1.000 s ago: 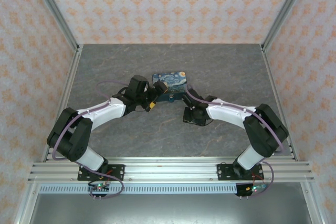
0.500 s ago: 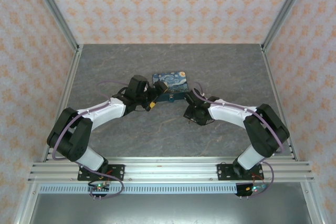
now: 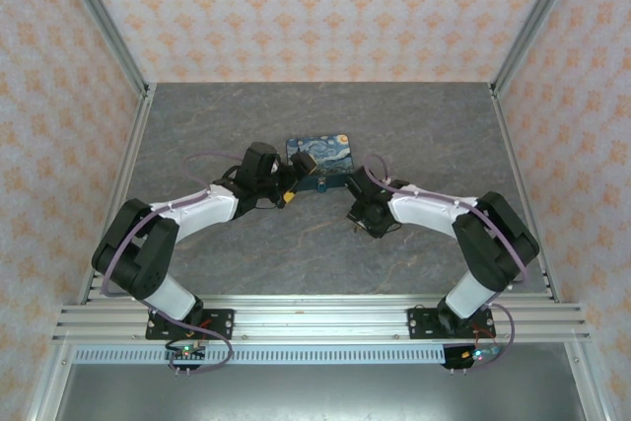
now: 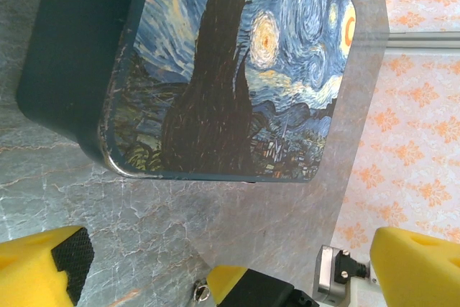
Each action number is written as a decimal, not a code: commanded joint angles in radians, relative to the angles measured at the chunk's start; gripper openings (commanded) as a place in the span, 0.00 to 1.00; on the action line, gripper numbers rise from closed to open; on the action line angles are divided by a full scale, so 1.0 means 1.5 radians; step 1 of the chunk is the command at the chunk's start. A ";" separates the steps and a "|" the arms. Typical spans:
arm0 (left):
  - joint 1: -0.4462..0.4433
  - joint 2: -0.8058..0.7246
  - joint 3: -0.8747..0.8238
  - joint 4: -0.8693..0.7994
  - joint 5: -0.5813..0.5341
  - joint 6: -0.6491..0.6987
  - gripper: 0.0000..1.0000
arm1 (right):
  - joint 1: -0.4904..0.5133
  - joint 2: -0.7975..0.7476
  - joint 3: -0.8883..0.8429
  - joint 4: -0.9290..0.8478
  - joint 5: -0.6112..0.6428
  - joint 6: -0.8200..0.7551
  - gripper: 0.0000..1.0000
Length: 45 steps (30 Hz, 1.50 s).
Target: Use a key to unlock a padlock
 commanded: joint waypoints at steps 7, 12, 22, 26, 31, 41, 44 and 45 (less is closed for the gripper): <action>-0.003 0.031 -0.011 0.063 0.034 -0.015 1.00 | 0.010 0.081 0.070 -0.092 -0.013 0.004 0.45; -0.003 0.033 -0.013 0.076 0.047 -0.015 1.00 | 0.023 0.117 0.101 -0.108 -0.016 0.015 0.43; 0.001 0.025 -0.023 0.081 0.056 -0.010 1.00 | 0.035 0.142 0.072 -0.042 -0.047 0.076 0.26; 0.000 0.024 -0.030 0.073 0.054 -0.005 1.00 | 0.035 0.140 0.058 -0.021 -0.048 0.079 0.11; 0.000 0.016 -0.035 0.052 0.051 0.003 1.00 | 0.034 0.123 0.019 0.032 -0.056 0.087 0.00; 0.000 -0.017 -0.037 -0.013 0.045 0.027 1.00 | 0.023 0.009 -0.101 0.169 -0.049 0.100 0.00; -0.003 -0.030 -0.039 -0.021 0.044 0.024 1.00 | 0.020 -0.025 -0.115 0.177 -0.043 0.089 0.00; -0.007 -0.033 -0.039 -0.023 0.044 0.025 1.00 | 0.019 -0.037 -0.119 0.180 -0.040 0.083 0.00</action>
